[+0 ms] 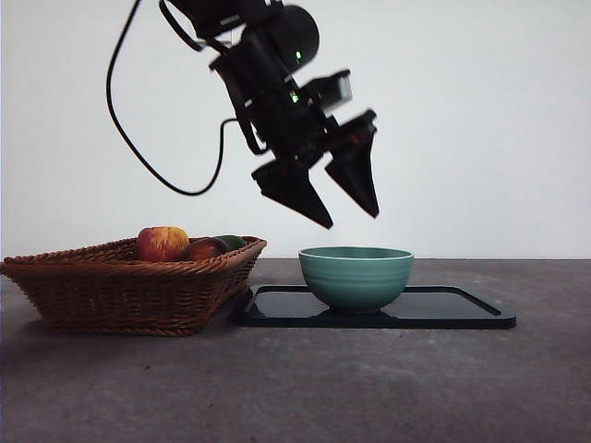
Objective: Pick up the wifruite, put it on the bowl, pick up the plate, put it on desk
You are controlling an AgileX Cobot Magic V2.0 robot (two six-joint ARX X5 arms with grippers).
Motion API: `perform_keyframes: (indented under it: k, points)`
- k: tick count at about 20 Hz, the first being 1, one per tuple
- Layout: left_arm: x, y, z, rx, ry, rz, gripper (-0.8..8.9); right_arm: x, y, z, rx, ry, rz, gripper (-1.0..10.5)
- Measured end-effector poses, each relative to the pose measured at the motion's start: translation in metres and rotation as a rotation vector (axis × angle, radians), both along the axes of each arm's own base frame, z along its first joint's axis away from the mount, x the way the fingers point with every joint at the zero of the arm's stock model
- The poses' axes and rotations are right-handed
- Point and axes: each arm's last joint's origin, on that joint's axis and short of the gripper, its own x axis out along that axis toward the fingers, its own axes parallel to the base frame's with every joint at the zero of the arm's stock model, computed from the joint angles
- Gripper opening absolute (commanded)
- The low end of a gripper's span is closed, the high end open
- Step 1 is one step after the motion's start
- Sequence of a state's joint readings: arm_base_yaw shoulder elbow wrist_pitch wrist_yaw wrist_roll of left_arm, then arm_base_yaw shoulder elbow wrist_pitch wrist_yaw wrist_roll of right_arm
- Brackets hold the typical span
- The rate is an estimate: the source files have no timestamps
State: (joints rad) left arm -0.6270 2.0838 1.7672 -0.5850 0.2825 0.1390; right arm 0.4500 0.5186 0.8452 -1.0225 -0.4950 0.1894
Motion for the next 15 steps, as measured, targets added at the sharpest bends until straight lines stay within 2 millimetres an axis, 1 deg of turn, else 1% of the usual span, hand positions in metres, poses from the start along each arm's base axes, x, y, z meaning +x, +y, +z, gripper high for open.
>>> perform_keyframes:
  k: [4, 10, 15]
  points:
    - [0.003, -0.008, -0.015, 0.029, -0.028, -0.018, 3.75, -0.001, 0.0, -0.001, -0.003, 0.011, -0.002, 2.2]
    - [0.006, -0.015, -0.037, 0.064, -0.009, -0.036, 3.75, -0.001, 0.0, -0.001, -0.005, 0.02, -0.003, 2.2]
    - [0.006, -0.017, -0.039, 0.07, -0.021, -0.043, 3.75, -0.001, 0.0, -0.001, -0.003, 0.023, -0.006, 2.2]
